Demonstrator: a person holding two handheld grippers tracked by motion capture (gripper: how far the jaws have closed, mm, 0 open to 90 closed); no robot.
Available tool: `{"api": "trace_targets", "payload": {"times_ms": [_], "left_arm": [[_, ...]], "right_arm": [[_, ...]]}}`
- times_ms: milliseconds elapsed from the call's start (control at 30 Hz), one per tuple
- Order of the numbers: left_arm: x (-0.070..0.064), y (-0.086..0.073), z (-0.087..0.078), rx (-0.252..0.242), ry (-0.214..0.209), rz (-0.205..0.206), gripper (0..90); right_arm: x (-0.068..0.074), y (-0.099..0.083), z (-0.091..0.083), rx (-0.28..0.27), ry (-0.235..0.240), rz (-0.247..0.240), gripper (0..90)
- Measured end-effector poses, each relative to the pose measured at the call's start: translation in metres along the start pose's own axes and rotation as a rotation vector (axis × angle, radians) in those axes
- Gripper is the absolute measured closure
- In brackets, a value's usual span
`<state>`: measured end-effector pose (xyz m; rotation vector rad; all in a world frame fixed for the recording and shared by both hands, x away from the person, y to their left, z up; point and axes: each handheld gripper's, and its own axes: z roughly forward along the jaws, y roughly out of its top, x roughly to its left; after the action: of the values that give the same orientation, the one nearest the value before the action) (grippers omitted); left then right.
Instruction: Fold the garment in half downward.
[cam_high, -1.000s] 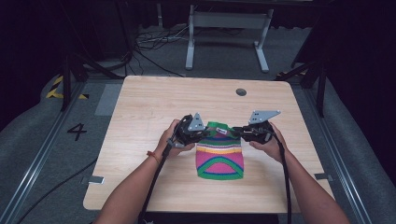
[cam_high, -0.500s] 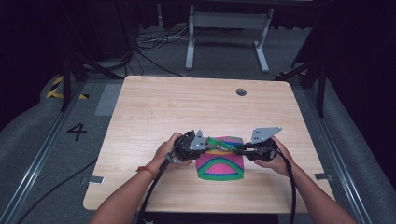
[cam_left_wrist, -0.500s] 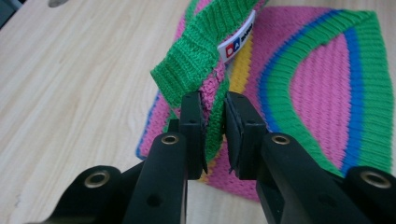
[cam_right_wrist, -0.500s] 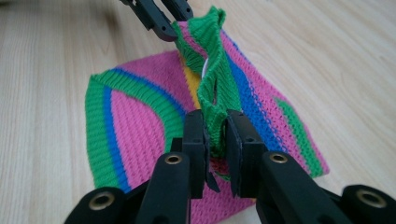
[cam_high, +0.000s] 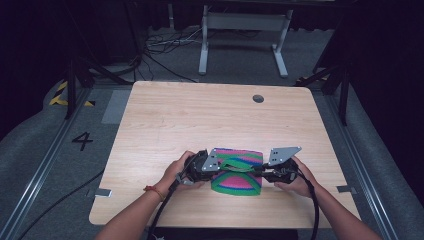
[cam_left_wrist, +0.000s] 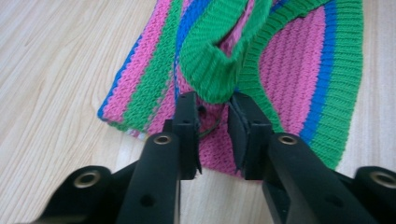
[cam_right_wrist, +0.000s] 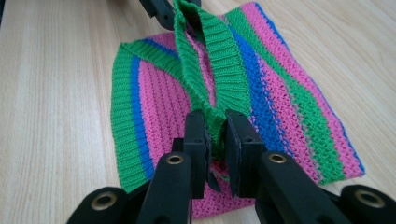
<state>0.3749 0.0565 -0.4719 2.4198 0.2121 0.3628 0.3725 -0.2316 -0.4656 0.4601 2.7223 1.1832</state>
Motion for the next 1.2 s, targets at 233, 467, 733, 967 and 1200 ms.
{"api": "trace_targets", "payload": {"times_ms": [233,467,733,967,1200], "left_arm": [[-0.005,0.005,0.007,0.012,0.008,0.032,67.8],[-0.012,0.009,-0.008,-0.013,-0.001,0.086,83.3],[-0.034,0.008,-0.013,0.021,-0.059,0.149,82.5],[-0.041,-0.006,-0.002,0.057,-0.08,0.129,78.1],[-0.039,-0.014,0.0,0.008,-0.078,0.091,74.1]], "right_arm": [[0.006,-0.001,0.003,0.009,0.017,-0.015,81.3],[0.014,0.003,-0.006,-0.01,0.021,-0.03,81.8],[0.031,-0.002,-0.011,0.019,0.056,-0.051,81.4],[0.038,-0.018,-0.001,0.064,0.063,-0.039,78.2],[0.037,-0.024,0.003,0.071,0.061,-0.039,73.6]]}}
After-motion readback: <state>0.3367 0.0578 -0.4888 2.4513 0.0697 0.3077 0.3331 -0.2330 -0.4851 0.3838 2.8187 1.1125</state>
